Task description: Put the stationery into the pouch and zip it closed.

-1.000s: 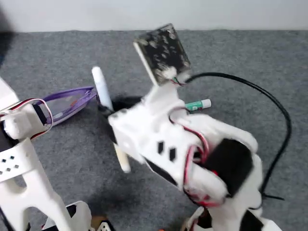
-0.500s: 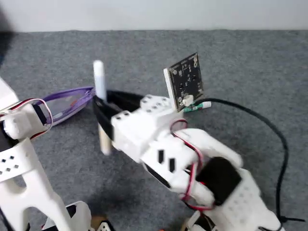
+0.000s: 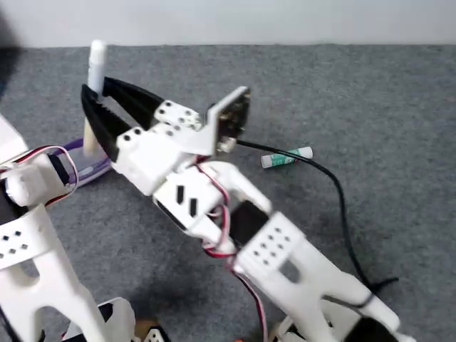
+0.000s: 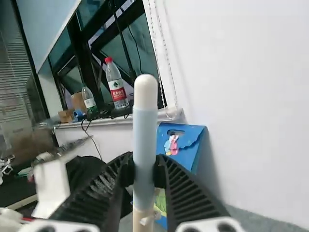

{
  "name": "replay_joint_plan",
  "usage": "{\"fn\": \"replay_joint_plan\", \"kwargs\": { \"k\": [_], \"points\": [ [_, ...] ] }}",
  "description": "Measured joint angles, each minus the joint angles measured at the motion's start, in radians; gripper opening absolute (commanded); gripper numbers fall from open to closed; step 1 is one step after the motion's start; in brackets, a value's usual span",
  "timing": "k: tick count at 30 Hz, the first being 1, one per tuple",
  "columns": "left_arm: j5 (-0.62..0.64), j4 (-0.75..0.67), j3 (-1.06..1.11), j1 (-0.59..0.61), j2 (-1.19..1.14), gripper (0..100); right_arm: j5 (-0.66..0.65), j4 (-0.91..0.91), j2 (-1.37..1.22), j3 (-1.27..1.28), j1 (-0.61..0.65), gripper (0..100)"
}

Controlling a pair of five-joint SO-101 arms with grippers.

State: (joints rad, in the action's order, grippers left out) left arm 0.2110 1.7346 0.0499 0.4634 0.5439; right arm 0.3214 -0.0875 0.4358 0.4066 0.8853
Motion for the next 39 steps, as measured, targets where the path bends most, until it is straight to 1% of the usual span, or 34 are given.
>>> {"fn": "replay_joint_plan", "kwargs": {
  "k": [8, 10, 13, 15, 17, 23, 27, 33, 36, 39],
  "points": [
    [0.000, 0.000, 0.000, 0.000, 0.000, 1, -0.003, -0.026, -0.144, 0.032, 0.009, 1.9],
    [0.000, 0.000, 0.000, 0.000, 0.000, 1, -0.040, -0.026, -0.158, 0.063, 0.009, 6.3],
    [0.000, 0.000, 0.000, 0.000, 0.000, 1, -0.101, -0.015, -0.157, 0.110, 0.023, 17.7],
    [0.000, 0.000, 0.000, 0.000, 0.000, 1, -0.114, 0.046, -0.132, 0.115, 0.035, 22.8],
    [0.000, 0.000, 0.000, 0.000, 0.000, 1, -0.112, 0.110, -0.080, 0.117, 0.037, 22.4],
    [0.000, 0.000, 0.000, 0.000, 0.000, 1, -0.100, 0.284, 0.078, 0.117, 0.025, 14.7],
    [0.000, 0.000, 0.000, 0.000, 0.000, 1, -0.098, 0.436, 0.172, 0.117, -0.068, 14.4],
    [0.000, 0.000, 0.000, 0.000, 0.000, 1, 0.017, 0.672, 0.207, 0.117, -0.338, 14.3],
    [0.000, 0.000, 0.000, 0.000, 0.000, 1, 0.000, 0.784, 0.173, 0.117, -0.459, 14.3],
    [0.000, 0.000, 0.000, 0.000, 0.000, 1, -0.087, 0.876, 0.112, 0.117, -0.535, 14.4]
  ]
}}
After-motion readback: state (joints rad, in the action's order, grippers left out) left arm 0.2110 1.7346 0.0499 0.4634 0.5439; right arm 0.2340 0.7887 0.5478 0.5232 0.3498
